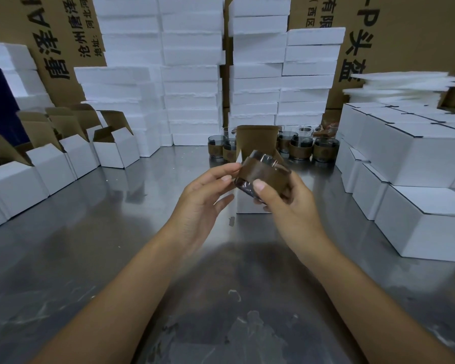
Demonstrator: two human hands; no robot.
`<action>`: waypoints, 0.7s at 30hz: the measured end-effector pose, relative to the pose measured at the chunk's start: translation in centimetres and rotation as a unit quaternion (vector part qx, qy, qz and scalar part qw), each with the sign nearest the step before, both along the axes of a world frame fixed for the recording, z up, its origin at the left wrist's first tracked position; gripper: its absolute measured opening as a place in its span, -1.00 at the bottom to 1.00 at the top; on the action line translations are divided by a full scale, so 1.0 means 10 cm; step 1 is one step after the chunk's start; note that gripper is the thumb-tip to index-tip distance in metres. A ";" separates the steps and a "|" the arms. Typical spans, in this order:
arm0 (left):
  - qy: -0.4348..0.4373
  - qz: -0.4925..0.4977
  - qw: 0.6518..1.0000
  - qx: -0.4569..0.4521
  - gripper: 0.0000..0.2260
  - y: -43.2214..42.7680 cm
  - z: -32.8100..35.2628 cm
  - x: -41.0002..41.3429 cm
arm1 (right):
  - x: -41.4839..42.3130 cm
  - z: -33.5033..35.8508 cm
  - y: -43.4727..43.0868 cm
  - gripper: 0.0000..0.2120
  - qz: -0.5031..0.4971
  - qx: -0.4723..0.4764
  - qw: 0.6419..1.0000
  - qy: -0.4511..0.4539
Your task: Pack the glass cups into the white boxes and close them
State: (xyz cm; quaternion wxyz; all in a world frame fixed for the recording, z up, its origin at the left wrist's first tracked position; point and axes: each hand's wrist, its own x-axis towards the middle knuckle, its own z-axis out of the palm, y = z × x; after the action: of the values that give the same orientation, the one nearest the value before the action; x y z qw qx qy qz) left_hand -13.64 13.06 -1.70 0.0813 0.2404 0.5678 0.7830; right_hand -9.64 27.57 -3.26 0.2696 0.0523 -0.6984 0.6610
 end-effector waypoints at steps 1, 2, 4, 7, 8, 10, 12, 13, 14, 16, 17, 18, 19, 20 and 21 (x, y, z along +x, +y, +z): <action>0.000 -0.008 1.000 0.001 -0.81 0.00 0.00 0.00 | 0.00 0.01 0.01 -0.81 0.008 -0.028 0.999 -0.015; -0.002 -0.016 1.000 0.002 -0.80 0.00 0.00 0.00 | 0.00 0.02 0.01 -0.84 0.013 -0.050 0.998 -0.029; -0.003 -0.026 1.000 0.003 -0.79 0.00 0.00 0.00 | 0.00 0.04 0.01 -0.77 0.022 -0.083 0.995 -0.058; 0.000 -0.030 1.000 -0.001 -0.78 0.00 0.01 0.01 | 0.02 0.09 0.02 -0.66 0.044 -0.133 0.986 -0.094; 0.000 -0.031 1.000 -0.001 -0.78 0.00 0.01 0.01 | 0.02 0.11 0.02 -0.66 0.053 -0.144 0.983 -0.098; 0.004 -0.032 0.999 -0.003 -0.78 -0.01 0.01 0.02 | 0.03 0.12 0.02 -0.64 0.065 -0.154 0.981 -0.102; 0.010 -0.035 0.999 -0.008 -0.78 -0.01 0.01 0.03 | 0.02 0.12 0.03 -0.62 0.067 -0.158 0.979 -0.110; 0.012 -0.035 0.999 -0.009 -0.78 -0.01 0.02 0.03 | 0.02 0.12 0.04 -0.62 0.068 -0.160 0.978 -0.115; 0.014 -0.035 0.999 -0.011 -0.78 -0.01 0.02 0.03 | 0.02 0.12 0.04 -0.61 0.070 -0.162 0.977 -0.121; 0.014 -0.036 0.999 -0.011 -0.78 -0.01 0.02 0.03 | 0.02 0.13 0.05 -0.59 0.078 -0.169 0.974 -0.131; 0.014 -0.038 0.999 -0.010 -0.78 0.00 0.02 0.03 | 0.03 0.13 0.04 -0.58 0.082 -0.175 0.972 -0.134; 0.013 -0.039 0.999 -0.010 -0.78 0.00 0.02 0.03 | 0.03 0.13 0.04 -0.57 0.086 -0.183 0.970 -0.138; 0.013 -0.039 0.999 -0.011 -0.78 0.00 0.02 0.03 | 0.03 0.14 0.04 -0.57 0.090 -0.192 0.967 -0.140; 0.013 -0.039 0.999 -0.012 -0.78 0.00 0.01 0.03 | 0.03 0.15 0.03 -0.57 0.094 -0.200 0.965 -0.139; 0.016 -0.041 0.999 -0.014 -0.77 -0.01 0.01 0.03 | 0.03 0.16 0.03 -0.58 0.096 -0.208 0.964 -0.135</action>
State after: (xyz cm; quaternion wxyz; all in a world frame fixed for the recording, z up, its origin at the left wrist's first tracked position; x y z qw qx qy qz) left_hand -13.38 13.00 -1.63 0.1073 0.2744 0.5695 0.7674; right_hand -9.32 27.84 -1.67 0.1130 -0.0282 -0.5675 0.8151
